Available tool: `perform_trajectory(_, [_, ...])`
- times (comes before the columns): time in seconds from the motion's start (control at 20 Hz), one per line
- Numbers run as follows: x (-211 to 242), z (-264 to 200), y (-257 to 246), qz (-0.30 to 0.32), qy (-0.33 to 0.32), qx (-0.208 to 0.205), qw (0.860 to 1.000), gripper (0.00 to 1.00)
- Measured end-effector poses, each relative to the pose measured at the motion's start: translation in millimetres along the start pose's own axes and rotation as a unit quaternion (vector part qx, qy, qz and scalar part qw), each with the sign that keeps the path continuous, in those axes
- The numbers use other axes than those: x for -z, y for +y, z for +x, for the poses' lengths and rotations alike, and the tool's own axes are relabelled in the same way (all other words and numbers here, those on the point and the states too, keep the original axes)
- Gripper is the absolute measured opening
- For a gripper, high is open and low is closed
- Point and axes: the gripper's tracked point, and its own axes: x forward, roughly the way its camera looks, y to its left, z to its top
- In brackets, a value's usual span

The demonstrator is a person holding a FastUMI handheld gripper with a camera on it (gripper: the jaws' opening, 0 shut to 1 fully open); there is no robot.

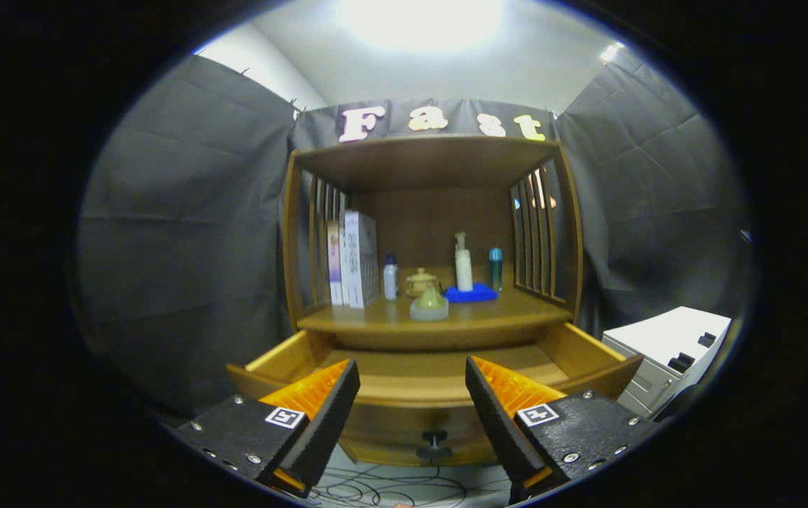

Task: Pull open the drawer, take out the items inside it, and place them on the countertop above the cabinet.

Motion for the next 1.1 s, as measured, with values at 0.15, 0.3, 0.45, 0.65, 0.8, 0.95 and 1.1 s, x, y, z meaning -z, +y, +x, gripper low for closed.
perform_trajectory(0.15, [41, 2, 6, -0.011, 0.029, -0.001, 1.000, 0.94])
perform_trajectory(0.3, [60, 7, 2, -0.022, 0.040, 0.012, 0.999, 0.94])
perform_trajectory(0.45, [79, 18, -3, -0.013, 0.058, 0.024, 0.998, 0.94])
perform_trajectory(0.65, [83, 35, -20, 0.003, 0.069, 0.053, 0.996, 0.94])
perform_trajectory(0.8, [86, 40, -24, 0.024, 0.067, 0.045, 0.996, 0.94])
perform_trajectory(0.95, [96, 42, -20, 0.050, 0.083, 0.036, 0.995, 0.93])
perform_trajectory(1.1, [92, 47, -24, 0.047, 0.083, 0.033, 0.995, 0.93])
